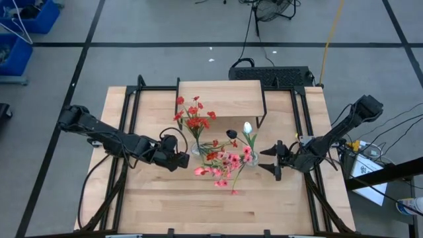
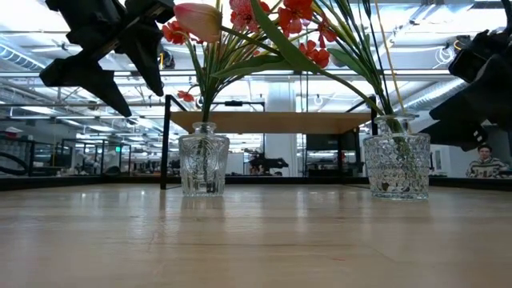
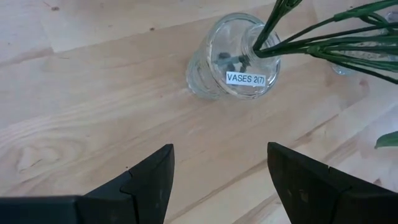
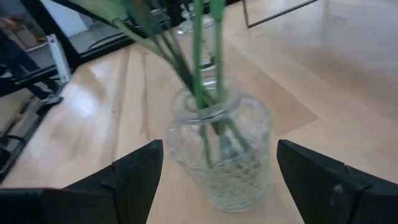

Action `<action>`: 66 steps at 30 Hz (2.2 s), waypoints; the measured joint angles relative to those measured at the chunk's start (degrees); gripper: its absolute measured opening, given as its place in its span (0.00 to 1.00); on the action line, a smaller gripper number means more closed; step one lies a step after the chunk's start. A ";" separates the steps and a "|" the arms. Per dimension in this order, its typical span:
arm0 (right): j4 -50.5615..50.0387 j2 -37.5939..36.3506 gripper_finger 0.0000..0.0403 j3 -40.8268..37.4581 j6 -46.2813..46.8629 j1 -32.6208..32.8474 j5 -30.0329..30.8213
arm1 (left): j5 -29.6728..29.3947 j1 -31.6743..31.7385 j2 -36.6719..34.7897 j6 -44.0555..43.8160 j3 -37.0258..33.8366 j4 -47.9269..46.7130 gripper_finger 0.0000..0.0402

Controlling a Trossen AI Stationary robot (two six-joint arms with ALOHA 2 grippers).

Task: Pick and place flowers into a vace then onto a shelf
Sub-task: Put the right transparent vase on the shelf

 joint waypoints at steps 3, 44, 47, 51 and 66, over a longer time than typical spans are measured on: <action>2.60 2.53 0.77 0.00 0.06 -0.44 -0.69 | -0.05 0.01 0.00 -0.01 0.00 -0.01 0.64; 24.76 25.54 0.95 6.00 -17.41 -8.83 -2.51 | -1.16 0.01 0.00 -0.45 0.00 -0.08 0.64; 27.28 27.53 0.94 6.01 -17.36 -9.97 -4.02 | -1.21 0.01 0.00 -0.45 0.00 -0.08 0.64; 31.48 30.27 0.94 6.08 -17.51 -11.66 -4.01 | -1.62 0.01 0.00 -0.47 0.00 -0.08 0.64; 32.42 36.73 0.78 10.40 -15.93 -13.81 -6.66 | -1.60 0.01 0.00 -0.86 0.00 -0.04 0.64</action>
